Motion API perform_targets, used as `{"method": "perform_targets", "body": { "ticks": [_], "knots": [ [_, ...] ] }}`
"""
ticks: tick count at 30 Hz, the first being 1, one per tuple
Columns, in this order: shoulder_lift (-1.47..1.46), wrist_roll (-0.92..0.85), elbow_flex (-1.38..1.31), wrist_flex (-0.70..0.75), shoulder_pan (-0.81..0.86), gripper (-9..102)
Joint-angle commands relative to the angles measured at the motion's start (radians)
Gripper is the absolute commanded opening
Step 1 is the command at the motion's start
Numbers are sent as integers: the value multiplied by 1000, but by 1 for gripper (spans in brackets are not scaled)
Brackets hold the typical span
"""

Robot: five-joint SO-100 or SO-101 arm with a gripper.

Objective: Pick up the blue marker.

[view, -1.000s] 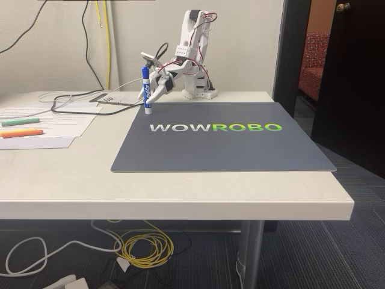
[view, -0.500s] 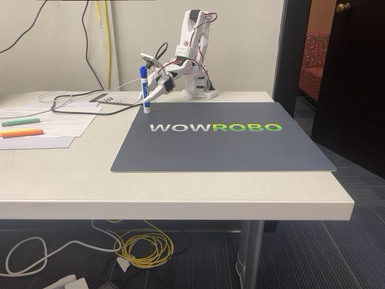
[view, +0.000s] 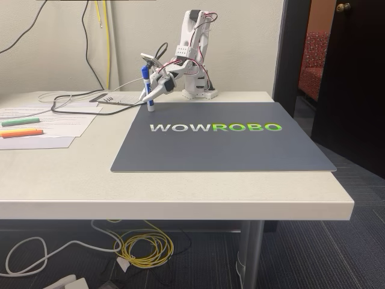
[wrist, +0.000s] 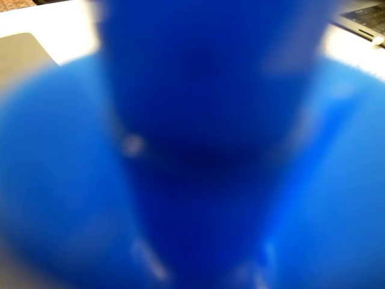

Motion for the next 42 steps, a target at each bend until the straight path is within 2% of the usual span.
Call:
{"method": "perform_targets", "body": {
  "ticks": [1, 7, 10, 13, 18, 22, 26, 32, 42],
  "knots": [
    [3, 12, -35, 2, -6, 2],
    [18, 54, -35, 8, -12, 2],
    [80, 86, -32, 69, -17, 2],
    [219, 114, -25, 216, -23, 2],
    [572, 158, -25, 601, -38, 0],
    [776, 198, -23, 815, -61, 0],
    [893, 245, -23, 934, -83, 1],
    [983, 324, -35, 1028, -112, 0],
    [1068, 594, -224, 1312, -207, 0]
  ]
}}
